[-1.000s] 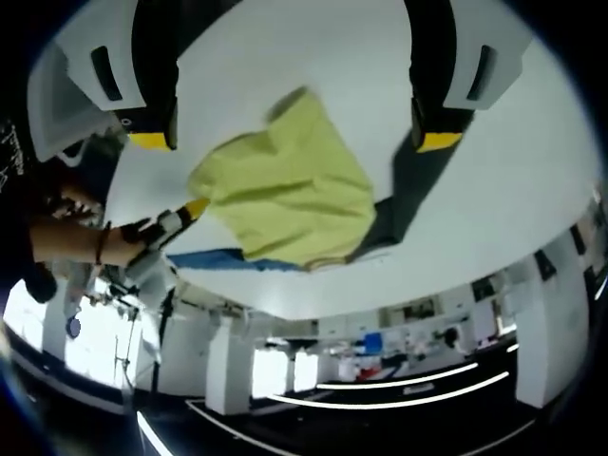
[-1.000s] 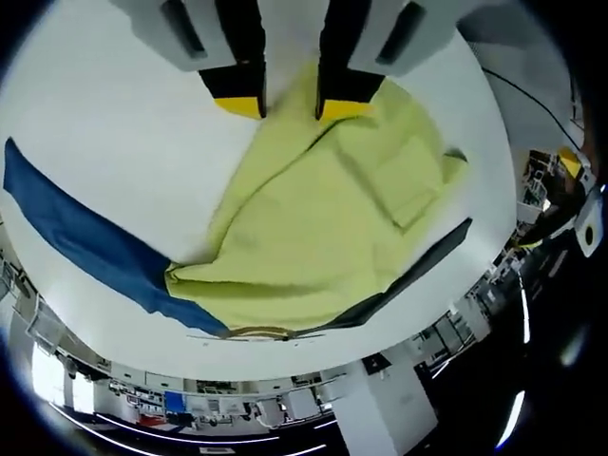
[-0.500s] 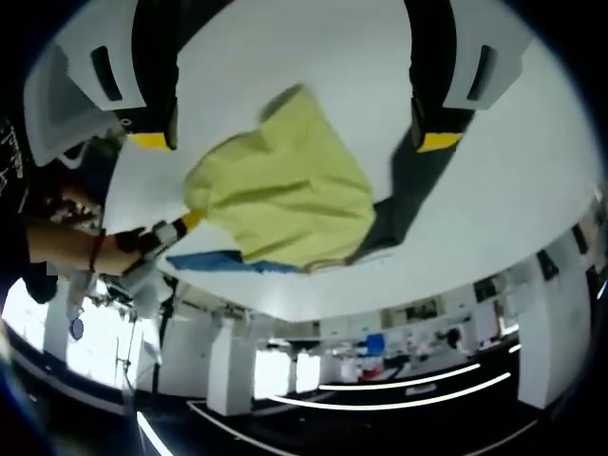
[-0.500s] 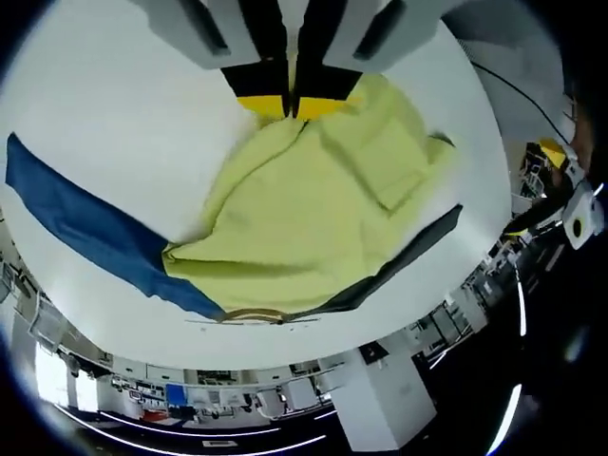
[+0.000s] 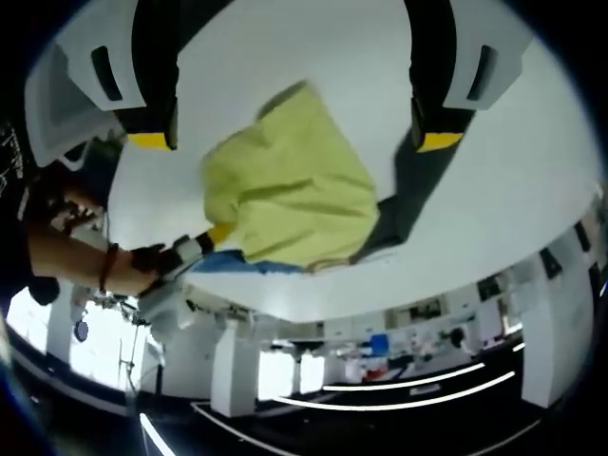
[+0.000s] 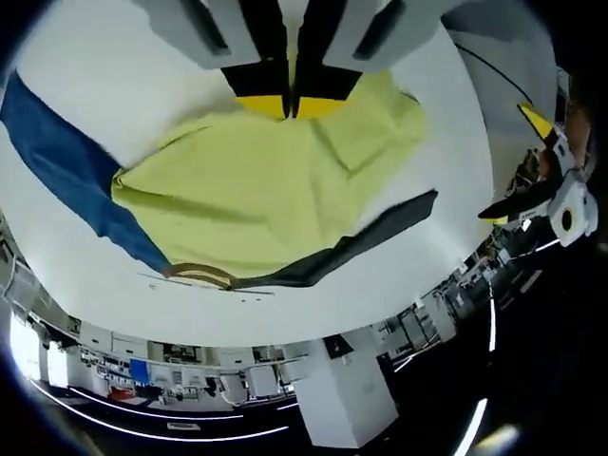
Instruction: Fold the garment on the visible template until the final outline fits inside the template.
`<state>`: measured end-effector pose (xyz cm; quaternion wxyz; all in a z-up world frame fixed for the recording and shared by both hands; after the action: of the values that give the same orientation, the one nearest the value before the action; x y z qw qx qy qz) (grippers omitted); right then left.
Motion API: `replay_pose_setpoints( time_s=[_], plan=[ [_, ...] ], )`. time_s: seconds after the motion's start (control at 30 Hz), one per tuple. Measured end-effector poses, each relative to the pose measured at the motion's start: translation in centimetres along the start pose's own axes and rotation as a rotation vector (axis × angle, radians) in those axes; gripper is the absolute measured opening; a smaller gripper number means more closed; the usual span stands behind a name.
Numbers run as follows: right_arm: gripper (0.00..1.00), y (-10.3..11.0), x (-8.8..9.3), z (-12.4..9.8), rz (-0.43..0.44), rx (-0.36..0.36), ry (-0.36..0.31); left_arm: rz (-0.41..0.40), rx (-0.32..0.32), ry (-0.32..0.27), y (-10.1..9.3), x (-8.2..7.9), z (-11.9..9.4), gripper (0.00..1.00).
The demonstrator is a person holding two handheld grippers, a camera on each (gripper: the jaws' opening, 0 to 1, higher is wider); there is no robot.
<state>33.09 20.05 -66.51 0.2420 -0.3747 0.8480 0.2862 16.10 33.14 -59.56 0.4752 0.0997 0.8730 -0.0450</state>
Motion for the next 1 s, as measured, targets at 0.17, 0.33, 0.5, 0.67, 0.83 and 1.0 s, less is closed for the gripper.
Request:
replay_pose_setpoints(
  time_s=[0.17, 0.33, 0.5, 0.67, 0.83, 1.0],
  plan=[
    [0.00, 0.3, -0.2, 2.1, 0.034, -0.015, 0.036, 0.003, -0.001, 0.002, -0.1, 0.1, -0.3, 0.99],
    [0.00, -0.1, -0.1, 3.8, 0.042, -0.006, 0.067, -0.012, -0.007, -0.006, 0.0, 0.2, -0.4, 0.99],
    [0.00, -0.4, 0.6, 4.7, 0.037, 0.008, 0.101, -0.024, -0.019, -0.019, 0.2, 0.0, -0.6, 0.99],
    [0.00, -0.6, 1.1, 5.2, 0.040, 0.013, 0.116, -0.030, -0.028, -0.006, 0.1, 0.3, -0.6, 0.99],
    [0.00, -0.7, 1.0, 5.1, 0.049, 0.008, 0.114, -0.037, -0.032, -0.008, -0.1, 0.4, -0.8, 0.99],
    [0.09, 0.0, 0.7, 4.7, 0.090, -0.029, 0.114, -0.048, -0.038, -0.007, -0.2, 0.5, -1.1, 0.99]
  ],
)
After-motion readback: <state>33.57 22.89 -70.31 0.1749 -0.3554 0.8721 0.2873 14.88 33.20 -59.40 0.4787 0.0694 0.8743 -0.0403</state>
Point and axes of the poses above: the point that each gripper's makers call its tool centre point, and the gripper's own axes: z roughly forward along the fingers, y roughly to its left, x roughly out of its underside, the point moved 2 cm from there along -z, roughly backward along the fingers, and after that the axes turned 4 degrees about z, right-handed, at the moved point
